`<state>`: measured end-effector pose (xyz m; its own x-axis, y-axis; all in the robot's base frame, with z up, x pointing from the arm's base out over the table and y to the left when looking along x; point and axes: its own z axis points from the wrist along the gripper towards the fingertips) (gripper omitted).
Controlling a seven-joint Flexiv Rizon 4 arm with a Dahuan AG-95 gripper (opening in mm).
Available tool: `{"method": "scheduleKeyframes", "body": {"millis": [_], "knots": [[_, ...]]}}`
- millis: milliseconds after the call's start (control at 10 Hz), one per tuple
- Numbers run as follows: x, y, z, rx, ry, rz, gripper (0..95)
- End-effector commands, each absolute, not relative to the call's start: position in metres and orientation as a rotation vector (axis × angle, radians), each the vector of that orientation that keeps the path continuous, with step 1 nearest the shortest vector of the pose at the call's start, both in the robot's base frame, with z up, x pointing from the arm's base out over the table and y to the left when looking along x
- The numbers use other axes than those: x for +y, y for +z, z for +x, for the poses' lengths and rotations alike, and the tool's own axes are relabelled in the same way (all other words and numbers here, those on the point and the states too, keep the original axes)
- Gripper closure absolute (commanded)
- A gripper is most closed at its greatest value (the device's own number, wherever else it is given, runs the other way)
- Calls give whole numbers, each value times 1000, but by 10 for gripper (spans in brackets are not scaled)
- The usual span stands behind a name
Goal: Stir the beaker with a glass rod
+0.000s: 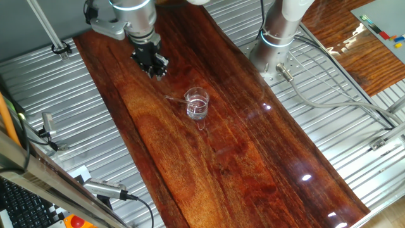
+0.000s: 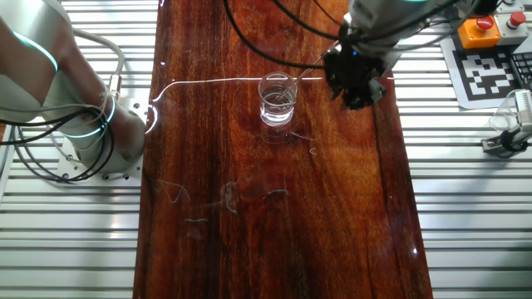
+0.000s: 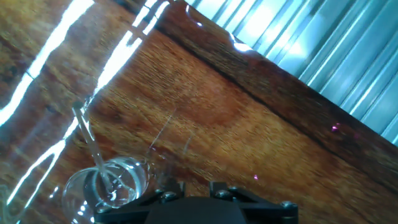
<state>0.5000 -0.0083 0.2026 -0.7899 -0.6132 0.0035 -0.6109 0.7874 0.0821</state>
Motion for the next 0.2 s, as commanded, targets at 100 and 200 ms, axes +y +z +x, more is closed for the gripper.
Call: {"method": "scheduleKeyframes", "body": {"millis": [100, 200], "knots": [[-35, 204, 512, -2947, -51, 1004, 760], [-37, 202, 512, -2944, -50, 1012, 760]]}}
